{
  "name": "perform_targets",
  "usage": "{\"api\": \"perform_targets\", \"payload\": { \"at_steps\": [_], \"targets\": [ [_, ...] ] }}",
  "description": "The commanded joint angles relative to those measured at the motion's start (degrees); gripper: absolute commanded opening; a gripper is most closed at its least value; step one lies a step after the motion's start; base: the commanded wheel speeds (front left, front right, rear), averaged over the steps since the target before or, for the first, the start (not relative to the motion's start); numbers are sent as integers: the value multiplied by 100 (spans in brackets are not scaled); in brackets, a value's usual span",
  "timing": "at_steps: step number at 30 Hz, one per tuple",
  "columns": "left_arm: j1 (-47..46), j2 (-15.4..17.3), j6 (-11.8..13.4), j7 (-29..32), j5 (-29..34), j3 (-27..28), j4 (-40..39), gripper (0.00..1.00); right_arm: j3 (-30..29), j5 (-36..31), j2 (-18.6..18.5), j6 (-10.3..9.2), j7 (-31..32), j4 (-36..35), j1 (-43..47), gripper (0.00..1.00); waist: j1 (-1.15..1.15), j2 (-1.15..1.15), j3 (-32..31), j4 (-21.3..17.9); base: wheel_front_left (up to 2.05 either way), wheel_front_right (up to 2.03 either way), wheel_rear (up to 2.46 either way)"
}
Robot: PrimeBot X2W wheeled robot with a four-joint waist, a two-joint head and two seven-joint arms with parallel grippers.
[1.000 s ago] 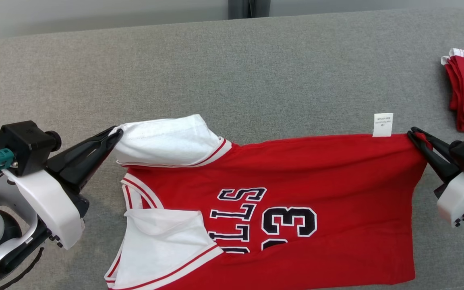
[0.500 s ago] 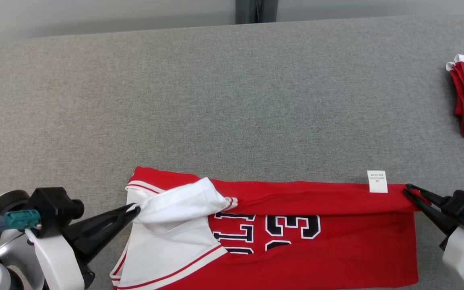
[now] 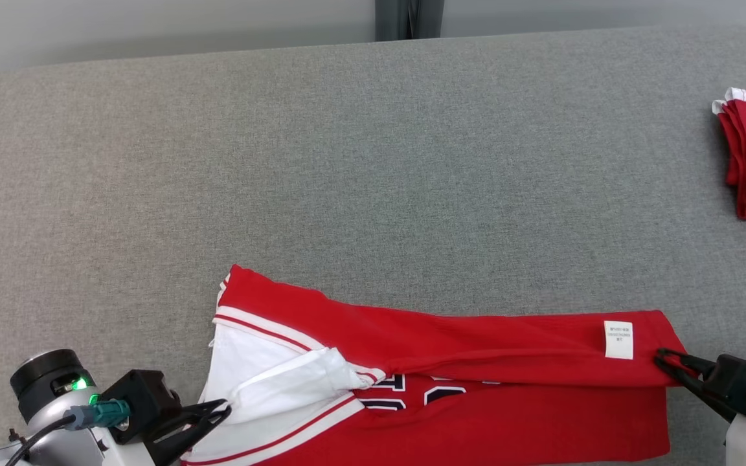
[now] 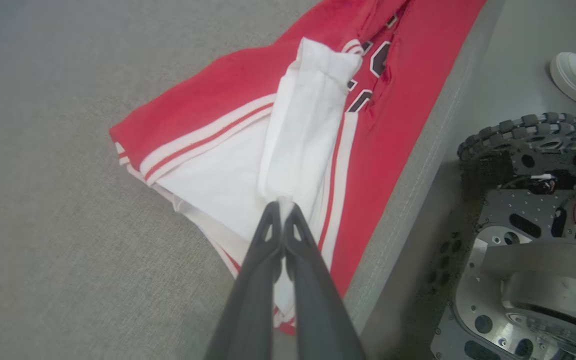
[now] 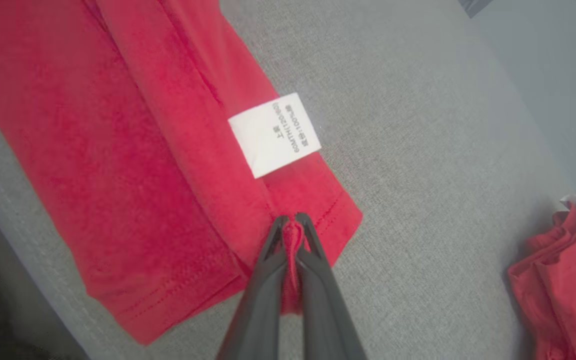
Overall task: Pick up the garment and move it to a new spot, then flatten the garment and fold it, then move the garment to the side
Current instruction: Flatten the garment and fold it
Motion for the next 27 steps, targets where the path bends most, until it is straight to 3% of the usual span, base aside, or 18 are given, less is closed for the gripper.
{"api": "perform_targets", "payload": {
  "at_steps": [1,3,4,6,8,9,14,18,19,20,25,27],
  "targets": [
    [75,-26,-12,18,53,-19,36,0,19,-28,-43,0,-3,-19,-59,0,0,0,5,0,0,0,0],
    [101,-54,-6,51,15,-56,89,0,67,2,-53,0,36,-79,-52,0,0,0,0,3,0,0,0],
    [178,-95,49,199,-178,-118,103,4,172,113,-133,0,139,-202,-28,100,0,0,-15,21,0,0,0],
    [218,-92,95,300,-296,-142,65,38,196,165,-185,0,167,-260,-52,100,0,0,-27,25,0,0,0],
    [198,-86,137,417,-356,-157,47,44,240,222,-251,0,179,-379,-77,100,0,0,-49,32,0,0,0],
    [243,-104,317,486,-422,-122,83,100,218,300,-351,0,157,-394,-100,100,0,0,-69,33,0,0,0],
    [147,-87,542,560,-505,-15,-7,100,-361,604,-357,0,78,-192,-72,100,0,0,-120,16,0,0,0],
    [-65,-335,922,8,-321,353,94,100,-1556,1006,197,0,-283,324,143,100,0,0,-159,4,0,0,0],
    [-108,-519,1118,-334,-215,510,182,100,-2065,1117,495,1,-409,495,266,100,0,0,-175,-2,0,0,0],
    [-88,-902,1542,-977,-136,795,406,100,-2705,1138,952,0,-540,627,515,100,0,0,-195,-2,0,0,0],
    [169,-1600,2032,-2188,-318,1299,962,100,-3658,857,1717,1,-695,686,900,100,0,0,-239,-11,0,0,0],
    [350,-2038,2183,-2553,-355,1646,1302,100,-4220,752,2216,1,-746,631,1155,100,0,0,-273,-16,0,0,0]
  ]
}}
